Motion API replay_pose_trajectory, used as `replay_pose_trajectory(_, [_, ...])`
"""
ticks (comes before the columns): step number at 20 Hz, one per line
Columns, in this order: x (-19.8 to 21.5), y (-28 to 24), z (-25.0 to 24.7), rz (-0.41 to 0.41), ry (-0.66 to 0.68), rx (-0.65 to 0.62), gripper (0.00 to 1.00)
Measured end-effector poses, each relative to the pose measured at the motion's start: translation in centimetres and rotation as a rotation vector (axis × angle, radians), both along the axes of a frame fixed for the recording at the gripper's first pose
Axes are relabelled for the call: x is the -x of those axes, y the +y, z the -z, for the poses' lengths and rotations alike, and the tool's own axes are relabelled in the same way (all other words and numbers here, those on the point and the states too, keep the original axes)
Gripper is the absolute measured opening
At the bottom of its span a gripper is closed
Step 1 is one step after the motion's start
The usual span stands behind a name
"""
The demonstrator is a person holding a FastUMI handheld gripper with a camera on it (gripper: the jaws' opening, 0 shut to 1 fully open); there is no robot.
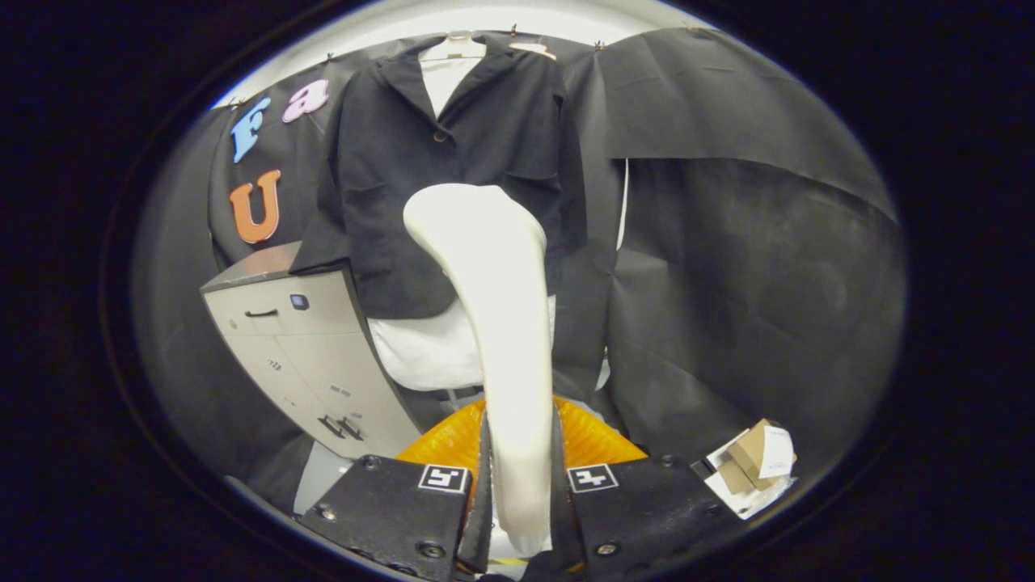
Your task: Iron the clothes twice with a garment steamer, once on the left side and once on the right side.
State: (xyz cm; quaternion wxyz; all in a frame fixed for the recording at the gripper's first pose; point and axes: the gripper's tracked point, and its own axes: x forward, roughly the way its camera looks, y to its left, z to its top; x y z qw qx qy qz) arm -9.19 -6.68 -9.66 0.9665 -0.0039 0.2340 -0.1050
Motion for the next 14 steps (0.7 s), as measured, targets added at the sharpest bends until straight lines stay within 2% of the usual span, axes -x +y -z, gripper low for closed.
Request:
replay_pose_trajectory(8, [4.1, -0.8, -4.7, -0.062, -0.085, -0.024, 0.32])
replay_pose_trajectory(9, [2.5, -1.2, -3.6, -0.072, -0.092, -0.029, 0.32])
replay_pose_trajectory(14, [7.1, -2.4, -5.9, -0.152, -0.144, -0.040, 0.32])
